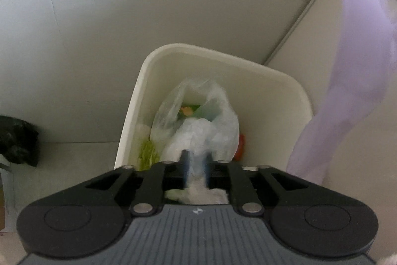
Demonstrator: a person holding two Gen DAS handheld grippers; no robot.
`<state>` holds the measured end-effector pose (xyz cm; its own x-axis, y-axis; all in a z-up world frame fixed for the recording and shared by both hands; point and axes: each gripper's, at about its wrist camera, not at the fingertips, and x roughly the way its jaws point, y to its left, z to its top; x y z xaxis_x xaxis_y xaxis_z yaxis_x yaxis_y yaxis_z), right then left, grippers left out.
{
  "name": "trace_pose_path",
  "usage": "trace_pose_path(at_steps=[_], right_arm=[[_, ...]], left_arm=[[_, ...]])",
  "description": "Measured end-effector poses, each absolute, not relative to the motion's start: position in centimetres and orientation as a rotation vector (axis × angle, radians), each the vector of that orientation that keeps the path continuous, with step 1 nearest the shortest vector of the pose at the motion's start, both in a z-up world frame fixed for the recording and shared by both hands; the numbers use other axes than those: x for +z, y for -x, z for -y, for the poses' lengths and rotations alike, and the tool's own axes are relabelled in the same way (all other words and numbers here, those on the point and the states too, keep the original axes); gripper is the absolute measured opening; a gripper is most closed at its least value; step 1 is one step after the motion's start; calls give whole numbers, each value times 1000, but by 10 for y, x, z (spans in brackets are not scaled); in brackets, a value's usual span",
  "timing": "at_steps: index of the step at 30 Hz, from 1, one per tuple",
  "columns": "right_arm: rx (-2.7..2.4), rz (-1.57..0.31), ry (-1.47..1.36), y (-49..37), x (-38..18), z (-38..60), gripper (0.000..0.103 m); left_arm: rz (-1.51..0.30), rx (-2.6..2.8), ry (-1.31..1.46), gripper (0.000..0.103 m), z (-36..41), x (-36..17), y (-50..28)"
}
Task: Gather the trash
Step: 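Open both tools to drop the bag and glove into the wastebasket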
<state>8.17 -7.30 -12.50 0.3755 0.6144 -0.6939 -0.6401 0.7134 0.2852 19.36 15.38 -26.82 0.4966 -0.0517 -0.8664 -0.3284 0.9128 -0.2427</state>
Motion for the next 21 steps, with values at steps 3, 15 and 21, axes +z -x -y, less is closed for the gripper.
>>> trace_pose_path(at_steps=[3, 15, 21], right_arm=[[758, -893, 54, -84, -139, 69, 3], [685, -959, 50, -89, -175, 53, 14], [685, -977, 1, -91, -185, 51, 67]], left_arm=[[-1050, 171, 398, 34, -153, -271, -190], [-1064, 149, 393, 72, -158, -266, -170], [-1058, 148, 362, 85, -156, -259, -160]])
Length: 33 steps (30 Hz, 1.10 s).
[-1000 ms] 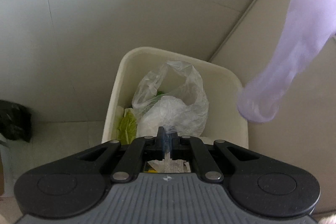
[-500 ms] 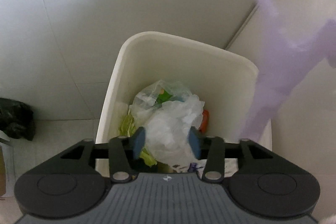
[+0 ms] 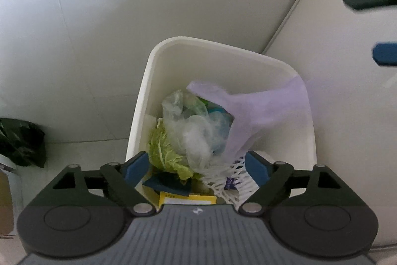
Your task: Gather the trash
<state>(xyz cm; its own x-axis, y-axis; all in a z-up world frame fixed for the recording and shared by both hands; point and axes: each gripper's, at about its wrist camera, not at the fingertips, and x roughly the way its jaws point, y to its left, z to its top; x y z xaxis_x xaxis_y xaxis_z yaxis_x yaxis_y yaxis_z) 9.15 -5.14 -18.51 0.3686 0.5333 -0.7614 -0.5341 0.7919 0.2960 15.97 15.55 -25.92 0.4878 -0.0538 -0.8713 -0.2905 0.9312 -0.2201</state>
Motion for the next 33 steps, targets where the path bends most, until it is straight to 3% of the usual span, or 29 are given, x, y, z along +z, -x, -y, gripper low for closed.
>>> trace_pose_path(at_steps=[12, 17, 25, 29, 33], right_arm=[[746, -955, -15, -54, -163, 70, 79], [777, -880, 8, -38, -148, 78, 86], [830, -757, 151, -5, -106, 103, 88], [856, -665, 206, 13, -72, 135, 98], [819, -637, 233, 15, -41, 162, 101]], left_arm=[[-1035, 174, 376, 102, -133, -222, -152], [-1019, 217, 384, 102, -130, -200, -134], [-934, 261, 422, 102, -121, -161, -97], [-915, 255, 383, 102, -105, -131, -80], [-895, 281, 355, 102, -90, -107, -73]])
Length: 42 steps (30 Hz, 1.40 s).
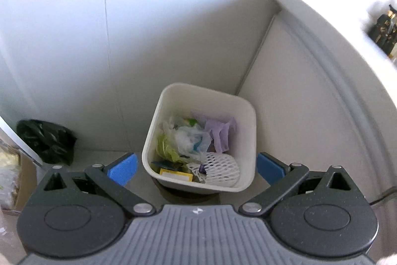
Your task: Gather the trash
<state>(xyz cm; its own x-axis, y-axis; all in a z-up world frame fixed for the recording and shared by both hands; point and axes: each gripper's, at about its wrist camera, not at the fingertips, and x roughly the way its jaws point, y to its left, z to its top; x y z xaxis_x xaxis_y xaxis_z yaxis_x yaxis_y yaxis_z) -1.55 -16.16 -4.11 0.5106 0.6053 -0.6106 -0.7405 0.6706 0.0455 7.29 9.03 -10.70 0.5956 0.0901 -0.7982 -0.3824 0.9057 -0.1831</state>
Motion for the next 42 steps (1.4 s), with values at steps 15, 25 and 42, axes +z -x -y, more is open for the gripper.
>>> trace_pose_path(at_steps=[15, 25, 42], right_arm=[[829, -673, 408, 19, -5, 217, 102], [757, -651, 477, 6, -14, 228, 102], [726, -628, 566, 22, -11, 240, 102]], left_arm=[[-859, 266, 392, 102, -30, -53, -50], [-939, 353, 405, 102, -15, -62, -43], [-945, 349, 414, 102, -8, -68, -38]])
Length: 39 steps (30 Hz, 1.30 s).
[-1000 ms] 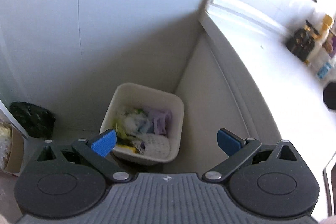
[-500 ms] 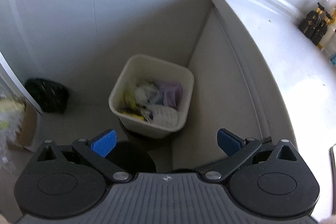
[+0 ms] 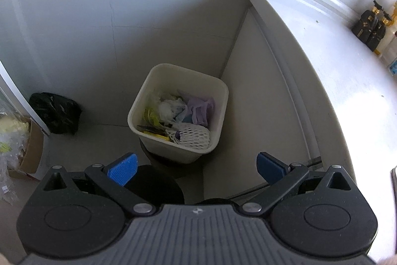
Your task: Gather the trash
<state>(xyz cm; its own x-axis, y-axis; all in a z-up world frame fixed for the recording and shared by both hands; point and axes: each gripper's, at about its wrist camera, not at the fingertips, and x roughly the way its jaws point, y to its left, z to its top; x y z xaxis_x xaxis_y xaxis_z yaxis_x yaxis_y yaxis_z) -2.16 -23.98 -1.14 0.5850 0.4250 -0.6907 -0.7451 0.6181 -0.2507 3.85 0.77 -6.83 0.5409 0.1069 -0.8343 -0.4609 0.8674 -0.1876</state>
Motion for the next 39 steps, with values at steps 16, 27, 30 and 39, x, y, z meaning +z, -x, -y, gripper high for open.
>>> trace_pose_path(at_steps=[16, 27, 30, 39], right_arm=[[751, -618, 623, 30, -15, 231, 102], [752, -620, 630, 31, -16, 229, 102], [752, -621, 632, 31, -16, 230, 102], [772, -621, 646, 31, -18, 231, 102]], left_arm=[[-947, 369, 446, 102, -9, -72, -40], [-945, 363, 460, 102, -15, -75, -38], [-947, 361, 462, 102, -16, -75, -38], [-951, 363, 466, 102, -17, -75, -39]])
